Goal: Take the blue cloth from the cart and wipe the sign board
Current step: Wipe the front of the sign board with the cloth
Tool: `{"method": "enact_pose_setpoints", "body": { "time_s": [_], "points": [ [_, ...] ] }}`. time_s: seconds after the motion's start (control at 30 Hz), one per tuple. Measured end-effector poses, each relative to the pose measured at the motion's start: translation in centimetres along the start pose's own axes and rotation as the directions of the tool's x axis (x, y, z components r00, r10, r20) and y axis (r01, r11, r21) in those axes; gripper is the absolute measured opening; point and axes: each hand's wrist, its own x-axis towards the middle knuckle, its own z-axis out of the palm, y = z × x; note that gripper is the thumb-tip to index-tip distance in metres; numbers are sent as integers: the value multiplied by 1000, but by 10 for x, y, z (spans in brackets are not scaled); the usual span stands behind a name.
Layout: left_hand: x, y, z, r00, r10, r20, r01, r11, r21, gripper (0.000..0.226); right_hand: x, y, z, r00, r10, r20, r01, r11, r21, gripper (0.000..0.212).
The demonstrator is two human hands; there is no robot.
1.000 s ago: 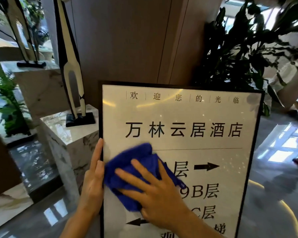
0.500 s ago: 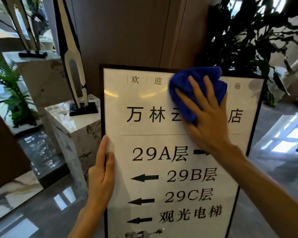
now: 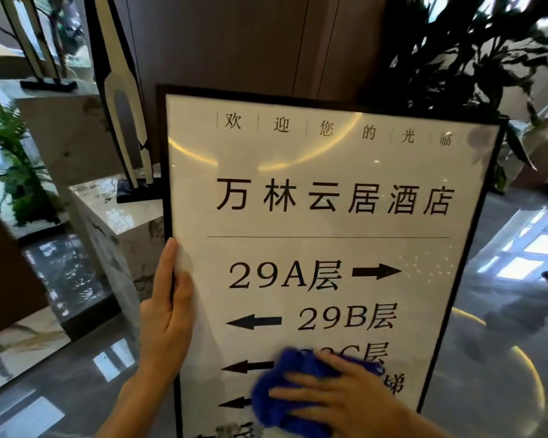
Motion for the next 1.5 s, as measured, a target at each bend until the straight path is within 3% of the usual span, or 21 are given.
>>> {"method": "enact_pose_setpoints", "body": {
  "time_s": [0.1,0.27,0.33,0.4,0.47,0.57,0.67,0.7,0.8,0.87,0.93,0.97,1.03,1.13,1.3,1.37,1.4,1.43,1.5],
  "points": [
    [-4,-1,-2,1000,-18,9,18,1000,4,46,5,70,-29,948,244,-203,-210,962,175,82],
    [-18,-7,-3,996,-87,10,87,995,50,43,-17,221,-58,634,691,-348,-563,721,405,55],
    [-21,-9,-3,995,-94,14,93,993,69,44,-29,249,-59,529,779,-338,-623,626,469,55],
    [-22,-10,-4,995,-96,14,94,992,84,44,-28,241,-50,489,789,-372,-660,614,433,56],
    [-21,-12,-3,995,-95,9,94,991,93,45,-20,200,-35,530,753,-389,-669,654,354,62],
    [-22,-13,-2,996,-84,-10,84,990,114,45,-17,101,-8,717,635,-288,-563,771,298,78],
    [-25,-15,-2,993,-111,-29,114,983,141,46,-23,10,12,954,272,-125,-251,955,157,76],
    [-26,-16,-3,992,-117,-35,121,983,141,47,-24,-11,16,991,119,-55,-113,988,101,69],
    [-28,-19,-3,992,-123,-28,126,980,152,48,-23,-36,19,993,-64,102,54,994,99,41],
    [-29,-20,-3,992,-126,-23,128,979,157,48,-29,-21,13,995,-85,60,78,992,104,42],
    [-34,-21,-2,989,-145,-34,149,976,157,47,-42,14,3,998,-4,-55,8,997,71,52],
    [-38,-22,-1,987,-157,-37,160,974,157,46,-49,36,-4,985,131,-115,-117,986,119,57],
    [-48,-23,0,983,-182,-35,186,969,161,42,-67,88,-10,887,402,-226,-361,910,203,68],
    [-66,-29,2,979,-201,-38,205,965,164,42,-91,155,-18,665,713,-222,-618,692,372,63],
    [-80,-35,4,978,-203,-56,209,966,151,43,-47,143,-18,278,938,-208,-768,347,538,54],
    [-80,-35,5,982,-189,-27,190,975,111,47,0,115,-25,162,966,-202,-791,250,559,51],
    [-80,-35,4,984,-176,-19,177,980,94,50,27,101,-31,151,963,-225,-792,254,555,51],
    [-81,-36,3,985,-172,-13,172,983,70,52,54,83,-38,185,951,-247,-782,295,549,51],
    [-82,-40,1,981,-191,-4,191,981,-7,50,103,40,-48,369,887,-277,-693,461,554,59]
  ]
}}
